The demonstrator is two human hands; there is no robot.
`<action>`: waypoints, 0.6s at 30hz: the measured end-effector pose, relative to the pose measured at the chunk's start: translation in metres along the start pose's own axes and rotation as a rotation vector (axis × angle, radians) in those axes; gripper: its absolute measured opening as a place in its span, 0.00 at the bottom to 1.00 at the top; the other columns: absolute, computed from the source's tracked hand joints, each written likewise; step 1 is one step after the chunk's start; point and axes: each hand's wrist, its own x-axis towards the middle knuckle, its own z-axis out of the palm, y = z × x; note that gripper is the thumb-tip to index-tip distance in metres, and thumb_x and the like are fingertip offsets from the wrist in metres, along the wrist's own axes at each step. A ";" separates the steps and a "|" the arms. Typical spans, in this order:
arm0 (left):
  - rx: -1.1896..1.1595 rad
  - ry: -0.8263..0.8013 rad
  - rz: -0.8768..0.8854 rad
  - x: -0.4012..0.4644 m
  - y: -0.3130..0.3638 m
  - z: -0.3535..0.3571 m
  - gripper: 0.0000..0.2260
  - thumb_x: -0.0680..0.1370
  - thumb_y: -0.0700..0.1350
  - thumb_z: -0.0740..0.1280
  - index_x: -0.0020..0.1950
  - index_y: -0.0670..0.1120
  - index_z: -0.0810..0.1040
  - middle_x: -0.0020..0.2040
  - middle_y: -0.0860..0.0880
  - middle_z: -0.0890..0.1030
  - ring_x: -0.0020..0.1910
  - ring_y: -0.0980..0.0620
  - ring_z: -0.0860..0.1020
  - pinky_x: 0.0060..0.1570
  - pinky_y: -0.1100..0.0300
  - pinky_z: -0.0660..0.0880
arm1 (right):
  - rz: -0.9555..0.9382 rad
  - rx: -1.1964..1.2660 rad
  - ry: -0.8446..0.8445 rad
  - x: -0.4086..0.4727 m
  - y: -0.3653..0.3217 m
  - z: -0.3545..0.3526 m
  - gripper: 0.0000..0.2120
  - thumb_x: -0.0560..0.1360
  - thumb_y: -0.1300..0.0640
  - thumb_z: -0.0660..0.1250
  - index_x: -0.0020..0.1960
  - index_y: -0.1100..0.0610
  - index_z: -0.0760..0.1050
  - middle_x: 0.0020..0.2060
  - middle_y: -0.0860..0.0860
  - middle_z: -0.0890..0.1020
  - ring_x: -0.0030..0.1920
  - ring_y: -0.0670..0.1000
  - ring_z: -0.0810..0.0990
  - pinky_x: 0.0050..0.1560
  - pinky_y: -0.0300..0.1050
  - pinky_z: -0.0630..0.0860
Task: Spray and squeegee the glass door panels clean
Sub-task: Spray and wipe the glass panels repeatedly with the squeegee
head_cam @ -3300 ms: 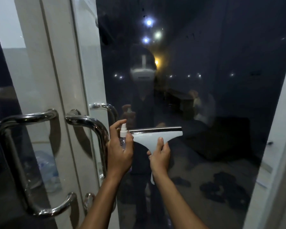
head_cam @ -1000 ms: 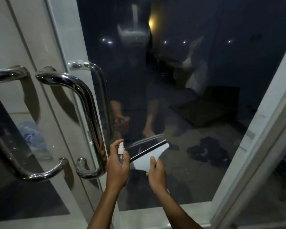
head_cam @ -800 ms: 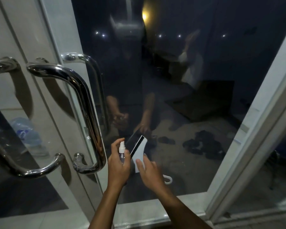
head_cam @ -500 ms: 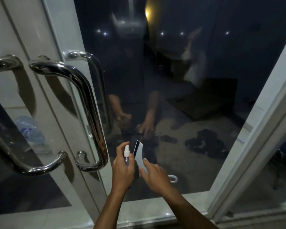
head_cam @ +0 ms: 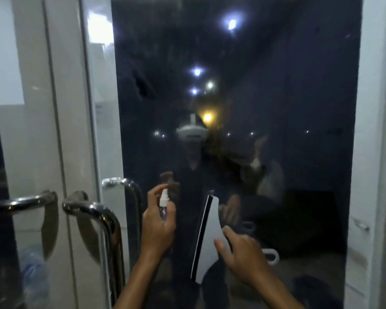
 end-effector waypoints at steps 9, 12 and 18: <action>0.065 0.137 0.279 0.172 0.097 -0.021 0.13 0.82 0.43 0.62 0.66 0.54 0.68 0.40 0.53 0.79 0.35 0.59 0.79 0.31 0.68 0.74 | -0.295 -0.210 0.377 0.165 -0.078 -0.152 0.18 0.82 0.39 0.46 0.48 0.51 0.66 0.35 0.52 0.80 0.38 0.58 0.80 0.40 0.53 0.76; 0.088 0.175 0.331 0.209 0.119 -0.025 0.13 0.82 0.44 0.61 0.66 0.51 0.69 0.39 0.55 0.78 0.34 0.59 0.78 0.33 0.66 0.73 | -0.327 -0.235 0.446 0.202 -0.103 -0.184 0.17 0.83 0.42 0.49 0.46 0.53 0.67 0.30 0.51 0.75 0.34 0.58 0.77 0.39 0.51 0.71; 0.123 0.232 0.423 0.278 0.149 -0.036 0.15 0.79 0.51 0.57 0.65 0.53 0.67 0.40 0.47 0.79 0.35 0.47 0.79 0.37 0.45 0.79 | -0.363 -0.274 0.522 0.254 -0.145 -0.229 0.17 0.83 0.41 0.49 0.43 0.52 0.64 0.33 0.55 0.77 0.39 0.62 0.78 0.39 0.51 0.65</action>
